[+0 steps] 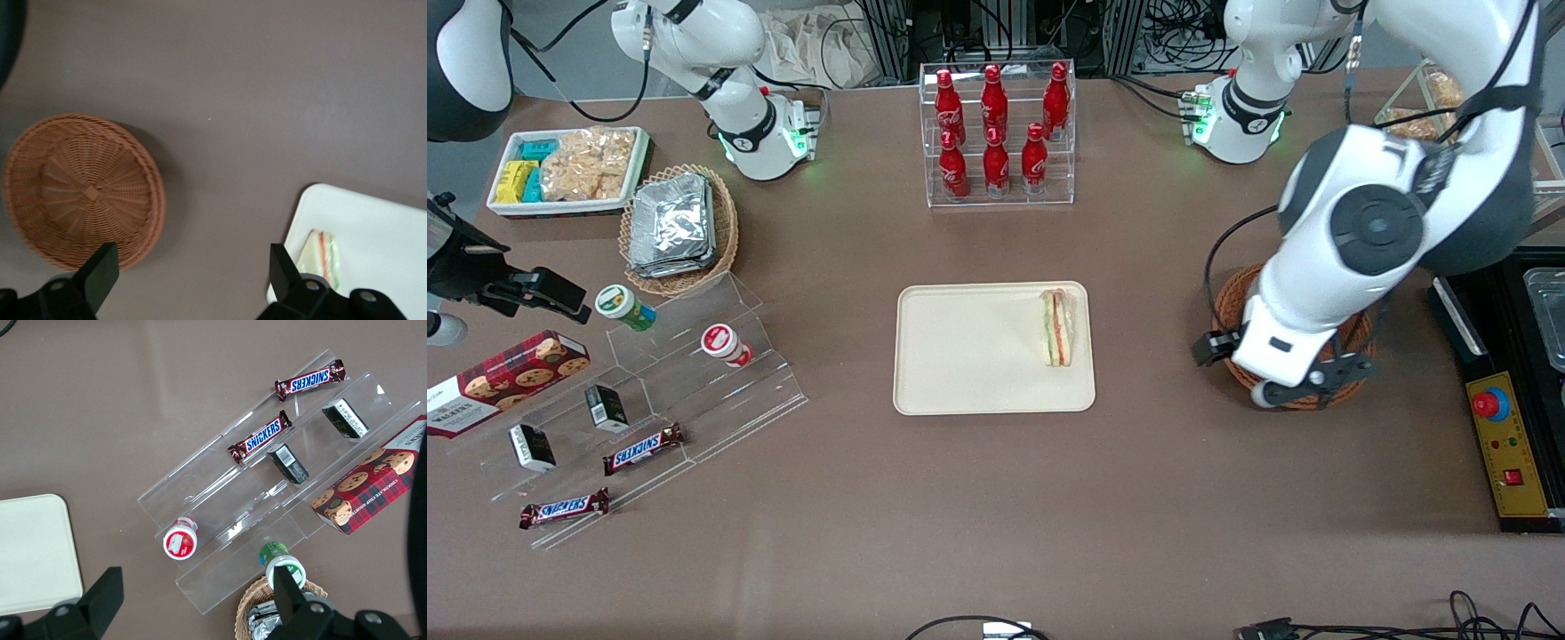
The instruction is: Place sandwich from basket to tray
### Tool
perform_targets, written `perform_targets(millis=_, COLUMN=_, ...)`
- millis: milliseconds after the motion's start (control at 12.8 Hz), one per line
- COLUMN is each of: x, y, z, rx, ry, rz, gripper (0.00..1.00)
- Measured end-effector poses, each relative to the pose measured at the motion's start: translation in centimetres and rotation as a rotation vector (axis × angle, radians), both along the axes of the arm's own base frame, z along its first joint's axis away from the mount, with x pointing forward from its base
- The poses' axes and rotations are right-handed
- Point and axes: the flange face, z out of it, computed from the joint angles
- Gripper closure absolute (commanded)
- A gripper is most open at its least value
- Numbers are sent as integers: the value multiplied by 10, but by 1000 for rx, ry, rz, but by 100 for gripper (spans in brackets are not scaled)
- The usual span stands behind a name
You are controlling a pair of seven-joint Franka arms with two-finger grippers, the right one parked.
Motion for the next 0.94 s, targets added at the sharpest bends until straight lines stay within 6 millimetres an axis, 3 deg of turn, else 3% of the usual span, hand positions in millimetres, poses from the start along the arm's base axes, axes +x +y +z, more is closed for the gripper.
perform_targets(millis=234, x=-17, y=58, z=43, rx=-33, ry=-6, rz=-81, gripper=0)
perform_targets(millis=625, x=-61, y=126, z=102, rx=-9, ry=-15, rz=-269, gripper=0)
perform_targets(millis=781, x=-73, y=143, z=115, rx=-6, ry=-28, rz=-336, gripper=0)
perform_targets(millis=938, x=-79, y=147, z=117, rx=-5, ry=-26, rz=-363, gripper=0)
